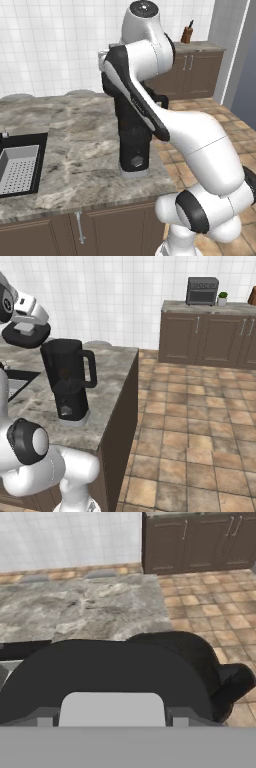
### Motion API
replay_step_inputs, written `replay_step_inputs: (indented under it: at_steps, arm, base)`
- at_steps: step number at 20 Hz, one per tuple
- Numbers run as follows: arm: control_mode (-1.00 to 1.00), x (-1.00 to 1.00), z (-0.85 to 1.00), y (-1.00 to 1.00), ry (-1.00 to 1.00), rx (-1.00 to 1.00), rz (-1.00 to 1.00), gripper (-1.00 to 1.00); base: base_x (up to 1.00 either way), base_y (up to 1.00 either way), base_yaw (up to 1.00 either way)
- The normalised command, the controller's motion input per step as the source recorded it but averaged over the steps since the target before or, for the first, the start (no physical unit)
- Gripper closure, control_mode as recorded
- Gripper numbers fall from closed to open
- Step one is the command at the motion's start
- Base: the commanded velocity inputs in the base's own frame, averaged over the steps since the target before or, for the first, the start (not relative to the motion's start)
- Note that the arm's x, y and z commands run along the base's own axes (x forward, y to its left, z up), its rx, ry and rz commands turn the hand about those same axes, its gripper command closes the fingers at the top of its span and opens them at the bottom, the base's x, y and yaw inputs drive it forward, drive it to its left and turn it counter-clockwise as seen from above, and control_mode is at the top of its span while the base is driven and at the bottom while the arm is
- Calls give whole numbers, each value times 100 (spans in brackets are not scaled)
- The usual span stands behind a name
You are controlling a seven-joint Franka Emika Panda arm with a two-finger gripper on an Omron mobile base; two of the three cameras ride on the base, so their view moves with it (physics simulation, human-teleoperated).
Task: Open the blender lid, put the tangerine in the blender, close the lid, and start the blender.
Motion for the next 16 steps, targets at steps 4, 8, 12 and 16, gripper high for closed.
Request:
replay_step_inputs:
  at_steps: [4,8,12,16]
  arm:
    - [-100,28,0,-60,8,0,14,100]
    - [-100,34,0,-58,3,0,6,100]
    - [-100,9,-9,-12,0,-4,0,100]
    - [-100,0,-12,8,0,-8,0,100]
  base:
    - [0,0,0]
    - [0,0,0]
    - [0,0,0]
    - [0,0,0]
